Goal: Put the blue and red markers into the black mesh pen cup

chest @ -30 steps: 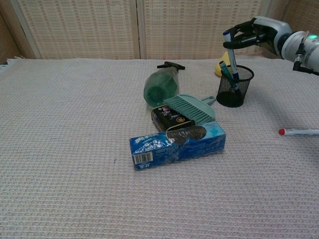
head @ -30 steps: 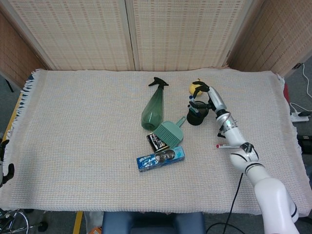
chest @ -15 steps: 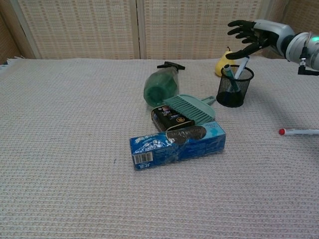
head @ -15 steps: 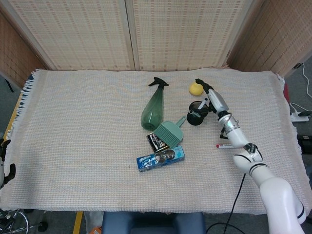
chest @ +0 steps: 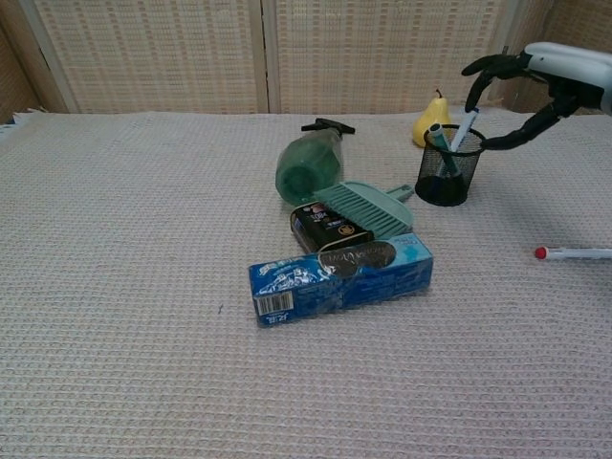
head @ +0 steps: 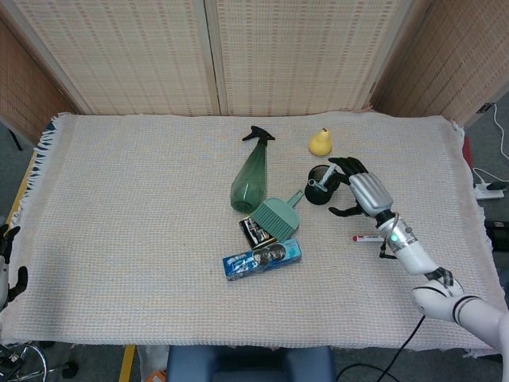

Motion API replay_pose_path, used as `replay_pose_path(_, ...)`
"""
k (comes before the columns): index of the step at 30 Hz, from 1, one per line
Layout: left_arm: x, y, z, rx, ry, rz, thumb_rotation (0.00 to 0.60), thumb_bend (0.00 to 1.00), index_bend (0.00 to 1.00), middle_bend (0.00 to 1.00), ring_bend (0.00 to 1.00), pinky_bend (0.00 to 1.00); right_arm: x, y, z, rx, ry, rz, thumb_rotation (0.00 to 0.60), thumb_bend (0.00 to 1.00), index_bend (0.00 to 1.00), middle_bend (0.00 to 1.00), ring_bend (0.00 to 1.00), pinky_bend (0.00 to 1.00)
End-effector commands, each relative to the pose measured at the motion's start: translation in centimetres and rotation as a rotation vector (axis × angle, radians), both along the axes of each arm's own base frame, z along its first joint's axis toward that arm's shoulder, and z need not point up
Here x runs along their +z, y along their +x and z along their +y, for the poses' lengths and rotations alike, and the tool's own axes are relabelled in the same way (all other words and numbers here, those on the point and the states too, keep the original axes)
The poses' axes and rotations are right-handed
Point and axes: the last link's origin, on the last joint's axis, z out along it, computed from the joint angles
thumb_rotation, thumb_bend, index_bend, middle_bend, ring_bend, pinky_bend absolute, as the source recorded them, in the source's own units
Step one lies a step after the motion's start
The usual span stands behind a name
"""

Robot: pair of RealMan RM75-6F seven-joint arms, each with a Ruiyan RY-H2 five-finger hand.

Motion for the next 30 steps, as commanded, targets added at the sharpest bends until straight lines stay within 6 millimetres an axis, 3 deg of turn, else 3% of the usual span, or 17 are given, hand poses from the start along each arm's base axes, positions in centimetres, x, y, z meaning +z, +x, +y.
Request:
replay_pose_path(1,0.1,0.2,-0.2,-0.008,0.004,0.000,0.600,0.48,0.09,0.00,0.00,0.11,3.2,-4.9,7.1,-0.099,-0.025,0.301,0.600,0.11,0.46,0.09,0.07,0.00)
replay_pose_path(7,0.1,0.6,-0.3,-0.021,0.005,0.004,0.600,0.48,0.09,0.00,0.00,0.11,3.5,-7.7,9.5,-0.208,0.038,0.380,0.600,0.12,0.52,0.13,0.10,0.00)
replay_pose_path(12,0.1,0.6,-0.4,-0.022,0.004,0.007,0.600,0.48,0.09,0.00,0.00,0.11,2.8,-9.2,10.0,-0.248,0.074,0.431,0.600,0.12,0.51,0.13,0.10,0.00)
replay_pose_path(19,0.1,0.3,-0.3,-0.011,0.002,0.005,0.600,0.48,0.09,0.00,0.00,0.11,1.2,-9.6,8.7,-0.239,0.084,0.467,0.600,0.12,0.51,0.13,0.10,0.00)
replay_pose_path(30,0.2,-0.3,-0.1,0.015,0.005,0.001,0.600,0.48,0.09,0.00,0.00,0.11,-1.4,-7.9,6.0,-0.185,0.103,0.466,0.600,0.13,0.52,0.13,0.11,0.00)
